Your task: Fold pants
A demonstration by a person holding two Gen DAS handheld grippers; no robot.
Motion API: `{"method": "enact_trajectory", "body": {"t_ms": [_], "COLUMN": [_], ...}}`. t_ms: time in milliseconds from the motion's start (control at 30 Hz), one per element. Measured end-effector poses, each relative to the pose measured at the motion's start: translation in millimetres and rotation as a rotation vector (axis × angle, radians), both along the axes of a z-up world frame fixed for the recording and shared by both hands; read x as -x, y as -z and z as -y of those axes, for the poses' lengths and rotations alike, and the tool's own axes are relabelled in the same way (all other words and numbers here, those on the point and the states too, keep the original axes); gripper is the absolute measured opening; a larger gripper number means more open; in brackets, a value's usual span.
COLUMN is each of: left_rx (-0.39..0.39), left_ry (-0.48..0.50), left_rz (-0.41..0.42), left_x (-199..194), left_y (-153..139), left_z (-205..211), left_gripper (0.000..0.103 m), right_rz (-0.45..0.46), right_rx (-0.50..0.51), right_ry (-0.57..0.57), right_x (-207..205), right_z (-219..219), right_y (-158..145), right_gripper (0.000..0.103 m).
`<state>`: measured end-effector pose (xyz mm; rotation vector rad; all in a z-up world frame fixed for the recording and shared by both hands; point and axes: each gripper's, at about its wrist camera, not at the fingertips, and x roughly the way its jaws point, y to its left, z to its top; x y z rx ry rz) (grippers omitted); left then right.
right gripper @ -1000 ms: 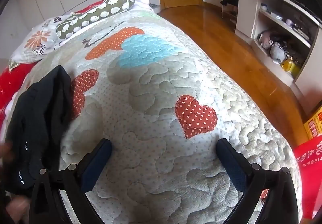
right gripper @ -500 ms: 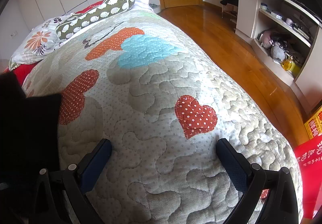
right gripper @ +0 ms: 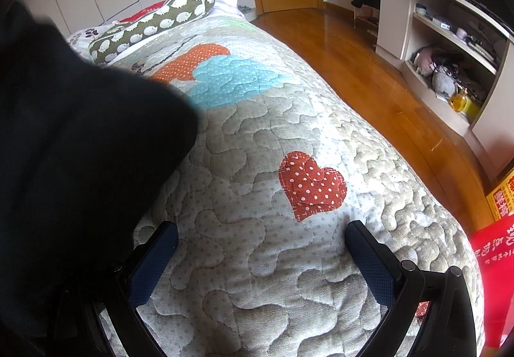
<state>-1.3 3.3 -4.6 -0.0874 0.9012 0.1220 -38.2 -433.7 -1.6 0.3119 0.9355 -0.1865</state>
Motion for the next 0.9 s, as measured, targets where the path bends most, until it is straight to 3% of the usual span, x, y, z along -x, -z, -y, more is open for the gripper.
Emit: {"method": "enact_trajectory", "body": {"t_ms": [700,900], "left_rx": [-0.004,-0.027], "left_ry": [0.0,0.033], "left_rz": [0.001,-0.034], "left_x": [0.5,2.7], "left_y": [0.0,-3.7], "left_z": [0.3,3.8], "left_gripper": [0.102,0.102], "right_rz": [-0.01,-0.033], "right_rx": [0.019,0.014], "right_ry": [0.008,0.009], "right_x": [-0.2,-2.5], "right_z": [-1.9,-2.4], "right_y": [1.7,-1.9], "right_gripper": [0.103,0.103]}}
